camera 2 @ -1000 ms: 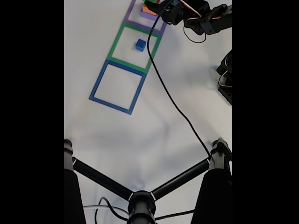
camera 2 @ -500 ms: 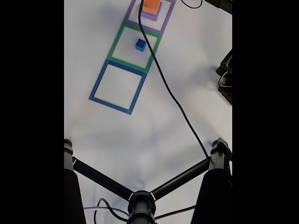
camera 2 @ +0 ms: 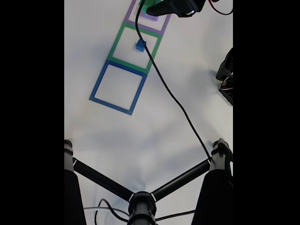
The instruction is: Tower of hanoi
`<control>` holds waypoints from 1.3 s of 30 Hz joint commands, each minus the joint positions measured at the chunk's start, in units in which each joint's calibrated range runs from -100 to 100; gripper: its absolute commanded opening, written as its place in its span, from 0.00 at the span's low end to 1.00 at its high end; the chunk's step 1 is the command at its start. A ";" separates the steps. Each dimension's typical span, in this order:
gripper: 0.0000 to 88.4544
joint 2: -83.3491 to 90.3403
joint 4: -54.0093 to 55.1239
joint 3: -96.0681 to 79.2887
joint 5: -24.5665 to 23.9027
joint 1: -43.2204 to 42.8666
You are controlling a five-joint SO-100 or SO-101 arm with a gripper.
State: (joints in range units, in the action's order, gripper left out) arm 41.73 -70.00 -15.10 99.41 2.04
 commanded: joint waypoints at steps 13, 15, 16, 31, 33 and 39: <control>0.10 5.55 27.96 -28.02 0.59 -18.32; 0.10 4.66 37.10 -34.84 0.59 -18.47; 0.10 4.26 40.26 -37.38 0.59 -18.55; 0.10 -26.51 94.00 -54.01 0.59 -20.30; 0.10 -30.75 98.86 -53.83 0.59 -21.29; 0.10 -37.48 104.44 -54.28 0.59 -23.96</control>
State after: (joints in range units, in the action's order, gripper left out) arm 5.54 30.04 -69.20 99.22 -20.12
